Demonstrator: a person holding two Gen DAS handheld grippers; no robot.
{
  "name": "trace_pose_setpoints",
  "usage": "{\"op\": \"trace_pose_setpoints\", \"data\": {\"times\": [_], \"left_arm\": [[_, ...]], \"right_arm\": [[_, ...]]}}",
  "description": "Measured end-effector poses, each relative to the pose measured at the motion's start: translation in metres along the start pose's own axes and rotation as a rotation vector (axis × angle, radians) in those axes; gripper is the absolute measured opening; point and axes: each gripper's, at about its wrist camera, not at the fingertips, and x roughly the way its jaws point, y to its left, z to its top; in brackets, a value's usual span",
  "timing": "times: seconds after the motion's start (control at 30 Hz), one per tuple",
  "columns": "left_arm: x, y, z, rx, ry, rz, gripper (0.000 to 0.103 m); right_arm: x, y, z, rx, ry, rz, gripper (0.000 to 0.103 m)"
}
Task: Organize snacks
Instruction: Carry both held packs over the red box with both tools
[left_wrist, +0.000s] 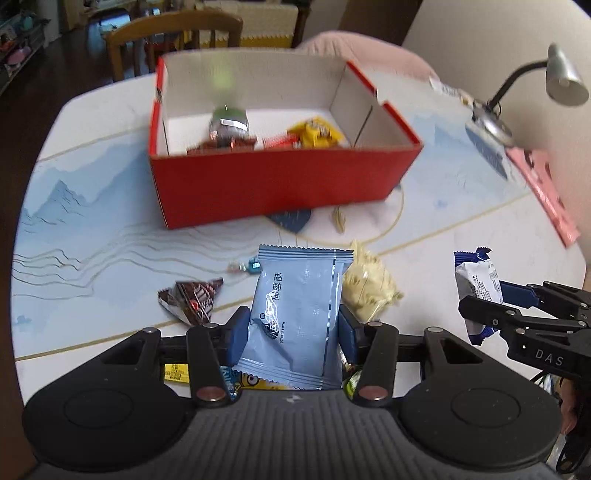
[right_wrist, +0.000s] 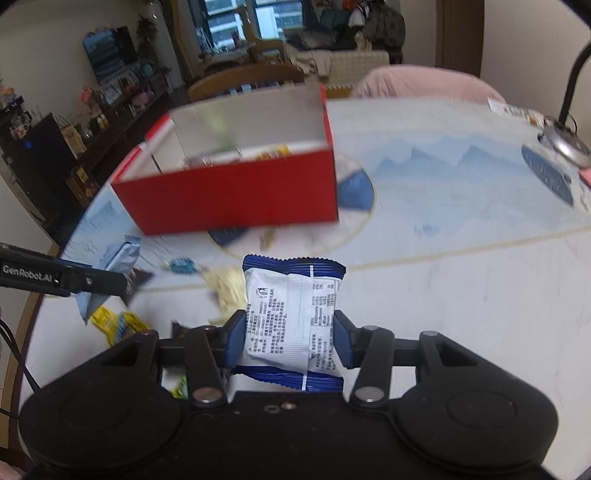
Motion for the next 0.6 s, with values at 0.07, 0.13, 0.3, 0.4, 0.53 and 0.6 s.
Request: {"op": "trace_pose_setpoints", "data": {"times": [0.07,0.13,0.3,0.4,0.53,0.6], "left_arm": [[-0.010,-0.001,0.004,-0.009,-0.029,0.006,0.048],[-0.019,-0.003,0.009,-0.011,-0.055,0.009,0.048],[-0.037,-0.008,0.023,-0.016,-0.107,0.017,0.048],[-0.045,-0.012,0.032,-0.019,-0.136,0.020,0.049],[-0.052,-0.015,0.044,-0.020,-0.166,0.031,0.049],[-0.056,-0.016,0.051,-0.019,-0.183,0.041,0.049]], "right_arm": [[-0.006,0.004,0.009,-0.014,-0.022,0.004,0.048],[-0.011,0.008,0.018,-0.030,-0.040,0.007,0.048],[-0.020,0.017,0.041,-0.068,-0.075,0.009,0.048],[-0.022,0.023,0.054,-0.090,-0.093,0.009,0.048],[-0.023,0.030,0.073,-0.119,-0.124,0.015,0.048],[-0.024,0.033,0.082,-0.133,-0.143,0.020,0.048]]}}
